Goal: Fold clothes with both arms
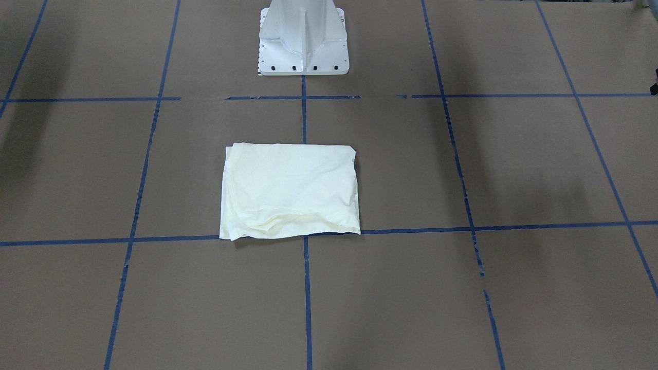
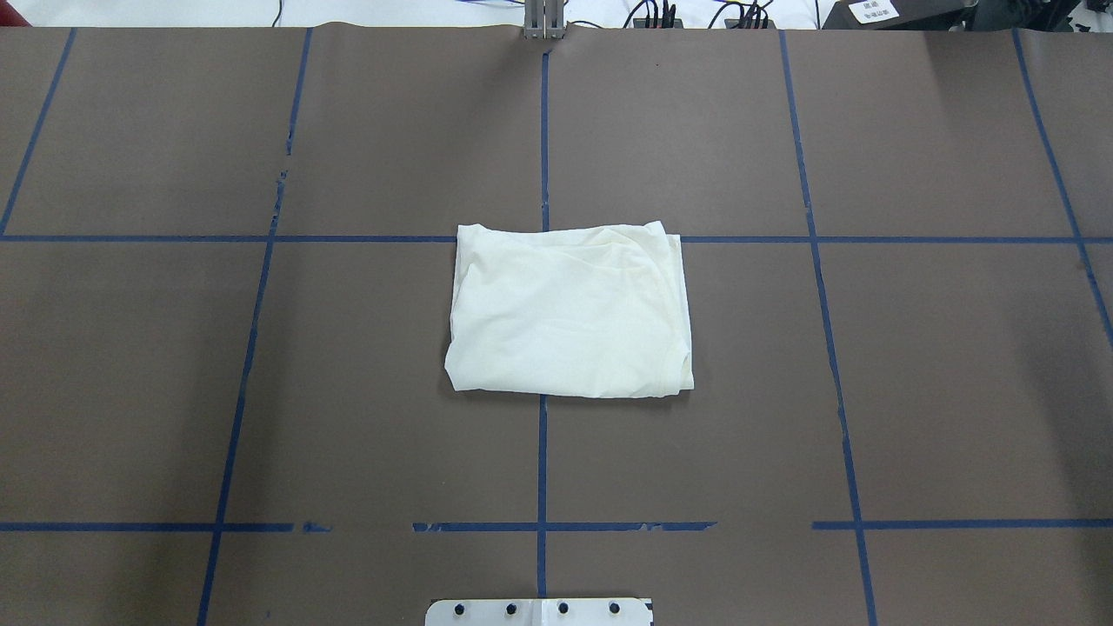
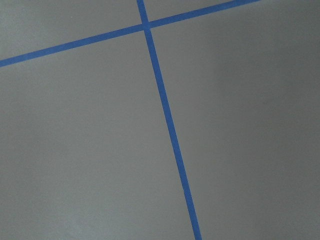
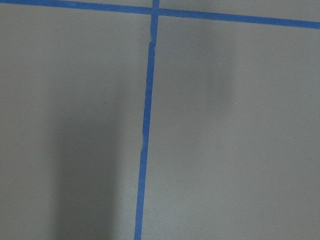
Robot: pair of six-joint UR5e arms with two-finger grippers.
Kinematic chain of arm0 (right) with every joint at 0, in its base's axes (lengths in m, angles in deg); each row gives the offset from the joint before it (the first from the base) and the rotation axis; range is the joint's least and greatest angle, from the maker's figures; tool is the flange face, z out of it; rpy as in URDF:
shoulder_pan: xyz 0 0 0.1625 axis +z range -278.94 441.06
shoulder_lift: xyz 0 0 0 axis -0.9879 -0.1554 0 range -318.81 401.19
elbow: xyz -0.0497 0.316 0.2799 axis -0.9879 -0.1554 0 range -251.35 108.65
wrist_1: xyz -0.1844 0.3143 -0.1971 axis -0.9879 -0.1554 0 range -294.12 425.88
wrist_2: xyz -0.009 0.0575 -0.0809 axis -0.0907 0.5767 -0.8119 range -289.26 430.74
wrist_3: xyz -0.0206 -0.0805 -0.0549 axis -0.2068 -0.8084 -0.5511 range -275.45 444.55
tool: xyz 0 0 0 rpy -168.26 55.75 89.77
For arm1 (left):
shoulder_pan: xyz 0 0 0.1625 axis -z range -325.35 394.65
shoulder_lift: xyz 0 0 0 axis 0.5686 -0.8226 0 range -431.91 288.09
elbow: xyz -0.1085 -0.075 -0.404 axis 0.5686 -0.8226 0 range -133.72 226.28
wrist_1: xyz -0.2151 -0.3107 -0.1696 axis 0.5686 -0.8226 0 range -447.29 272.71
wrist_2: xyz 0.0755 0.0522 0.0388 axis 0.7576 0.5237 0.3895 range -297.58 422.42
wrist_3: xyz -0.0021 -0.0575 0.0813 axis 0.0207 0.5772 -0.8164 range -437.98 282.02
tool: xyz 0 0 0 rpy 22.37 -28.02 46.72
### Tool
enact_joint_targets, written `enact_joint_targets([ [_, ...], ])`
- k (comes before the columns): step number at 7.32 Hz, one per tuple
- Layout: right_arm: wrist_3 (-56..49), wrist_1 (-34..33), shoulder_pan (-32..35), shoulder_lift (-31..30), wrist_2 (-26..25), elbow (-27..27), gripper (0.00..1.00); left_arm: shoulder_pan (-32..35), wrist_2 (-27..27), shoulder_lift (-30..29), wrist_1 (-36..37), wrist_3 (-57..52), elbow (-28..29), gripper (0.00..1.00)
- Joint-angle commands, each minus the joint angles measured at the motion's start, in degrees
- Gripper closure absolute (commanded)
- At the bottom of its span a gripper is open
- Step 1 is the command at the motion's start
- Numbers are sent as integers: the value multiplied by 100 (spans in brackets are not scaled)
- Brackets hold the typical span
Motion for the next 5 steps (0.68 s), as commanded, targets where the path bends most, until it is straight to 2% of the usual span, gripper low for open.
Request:
enact_joint_targets([
  [1, 0, -7, 0, -12, 2, -7, 0, 1, 0, 0, 0, 0, 0, 1],
  [5, 9, -7, 0, -30, 2, -7, 0, -8, 0, 44, 9, 0, 18, 1],
])
